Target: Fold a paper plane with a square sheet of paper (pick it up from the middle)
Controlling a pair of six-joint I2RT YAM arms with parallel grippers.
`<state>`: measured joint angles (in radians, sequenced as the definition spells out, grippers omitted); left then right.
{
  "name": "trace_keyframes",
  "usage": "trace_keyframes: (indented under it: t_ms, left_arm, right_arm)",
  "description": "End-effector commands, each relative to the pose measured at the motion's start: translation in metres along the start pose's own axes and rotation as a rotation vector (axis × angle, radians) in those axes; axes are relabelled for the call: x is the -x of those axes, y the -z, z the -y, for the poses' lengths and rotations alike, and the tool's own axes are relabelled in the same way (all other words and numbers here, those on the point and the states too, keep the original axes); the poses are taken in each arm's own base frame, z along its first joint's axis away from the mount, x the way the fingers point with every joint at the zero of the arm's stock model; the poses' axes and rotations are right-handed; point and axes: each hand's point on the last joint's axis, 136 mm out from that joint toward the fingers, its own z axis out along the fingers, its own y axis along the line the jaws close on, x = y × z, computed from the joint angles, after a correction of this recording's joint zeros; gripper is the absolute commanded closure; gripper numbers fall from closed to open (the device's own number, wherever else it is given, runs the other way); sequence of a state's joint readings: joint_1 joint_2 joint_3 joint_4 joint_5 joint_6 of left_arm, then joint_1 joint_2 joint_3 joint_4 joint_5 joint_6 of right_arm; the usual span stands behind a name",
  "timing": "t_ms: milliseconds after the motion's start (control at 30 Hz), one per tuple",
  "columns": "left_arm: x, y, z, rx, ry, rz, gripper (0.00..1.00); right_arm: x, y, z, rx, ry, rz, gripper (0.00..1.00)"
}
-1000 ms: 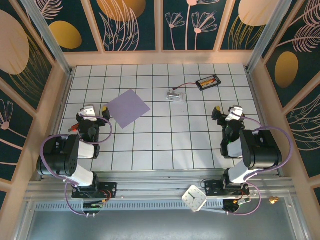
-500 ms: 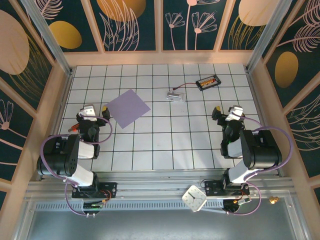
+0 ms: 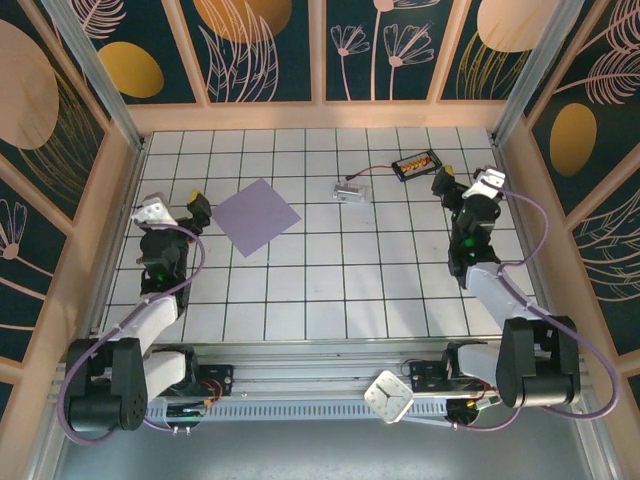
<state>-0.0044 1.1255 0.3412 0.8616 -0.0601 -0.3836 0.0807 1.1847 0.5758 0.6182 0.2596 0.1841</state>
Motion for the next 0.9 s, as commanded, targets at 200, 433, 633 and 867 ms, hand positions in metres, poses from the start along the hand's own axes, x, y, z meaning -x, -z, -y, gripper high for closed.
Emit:
trace_keyframes:
  t_ms: [200, 433, 633, 867]
  left_arm:
    - [-0.138, -0.042, 0.048, 0.041, 0.139, -0.628, 0.01]
    - [-0.209, -0.082, 0.05, 0.114, -0.067, -0.884, 0.02]
    - [-0.239, -0.071, 0.055, 0.079, -0.118, -1.023, 0.03]
    - [-0.261, -0.028, 0.079, -0.011, -0.005, -1.096, 0.05]
  right_arm:
    - [-0.117, 0.029, -0.119, 0.277, 0.039, -0.417, 0.06]
    - [-0.131, 0.025, -0.138, 0.319, 0.027, -0.469, 0.07]
    - [-0.141, 0.032, -0.127, 0.299, 0.01, -0.49, 0.07]
    - [-0.149, 0.035, -0.123, 0.291, 0.019, -0.524, 0.07]
